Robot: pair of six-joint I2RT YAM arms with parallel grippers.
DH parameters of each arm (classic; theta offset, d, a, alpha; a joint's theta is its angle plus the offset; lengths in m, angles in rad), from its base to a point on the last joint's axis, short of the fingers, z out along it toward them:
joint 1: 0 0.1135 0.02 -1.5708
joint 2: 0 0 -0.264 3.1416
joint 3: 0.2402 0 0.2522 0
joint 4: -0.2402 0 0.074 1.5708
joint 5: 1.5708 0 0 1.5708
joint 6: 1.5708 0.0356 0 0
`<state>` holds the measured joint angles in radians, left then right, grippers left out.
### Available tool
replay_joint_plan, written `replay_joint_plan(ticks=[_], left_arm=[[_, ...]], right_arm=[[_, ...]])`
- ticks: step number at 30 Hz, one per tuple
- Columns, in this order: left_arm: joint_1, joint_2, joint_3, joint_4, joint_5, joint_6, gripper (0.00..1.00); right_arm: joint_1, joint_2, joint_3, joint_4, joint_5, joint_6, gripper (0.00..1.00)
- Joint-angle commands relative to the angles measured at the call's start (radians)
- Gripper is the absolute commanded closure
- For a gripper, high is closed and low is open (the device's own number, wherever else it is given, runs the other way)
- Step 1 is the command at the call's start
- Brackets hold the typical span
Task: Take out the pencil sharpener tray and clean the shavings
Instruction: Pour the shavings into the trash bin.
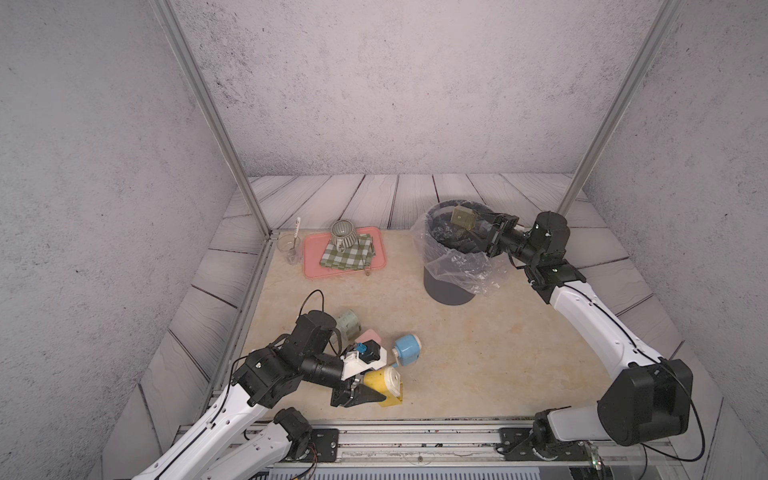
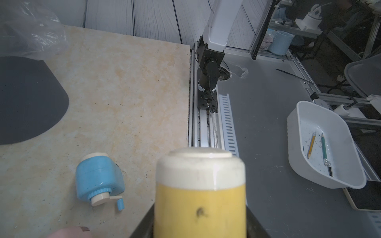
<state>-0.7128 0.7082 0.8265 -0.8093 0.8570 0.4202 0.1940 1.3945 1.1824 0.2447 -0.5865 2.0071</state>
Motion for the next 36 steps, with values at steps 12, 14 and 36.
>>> replay_joint_plan(ticks=[12,14,36], left_arm=[[0.003,-0.003,0.011,0.014,-0.026,0.002,1.00],[0.003,-0.005,0.029,-0.018,-0.040,0.011,1.00],[0.003,-0.005,-0.010,0.066,-0.026,-0.026,1.00]], right_arm=[[-0.036,-0.005,0.027,-0.089,-0.021,0.282,1.00],[-0.034,-0.007,0.111,-0.067,-0.056,0.239,1.00],[-0.060,-0.032,0.078,-0.243,-0.158,0.153,1.00]])
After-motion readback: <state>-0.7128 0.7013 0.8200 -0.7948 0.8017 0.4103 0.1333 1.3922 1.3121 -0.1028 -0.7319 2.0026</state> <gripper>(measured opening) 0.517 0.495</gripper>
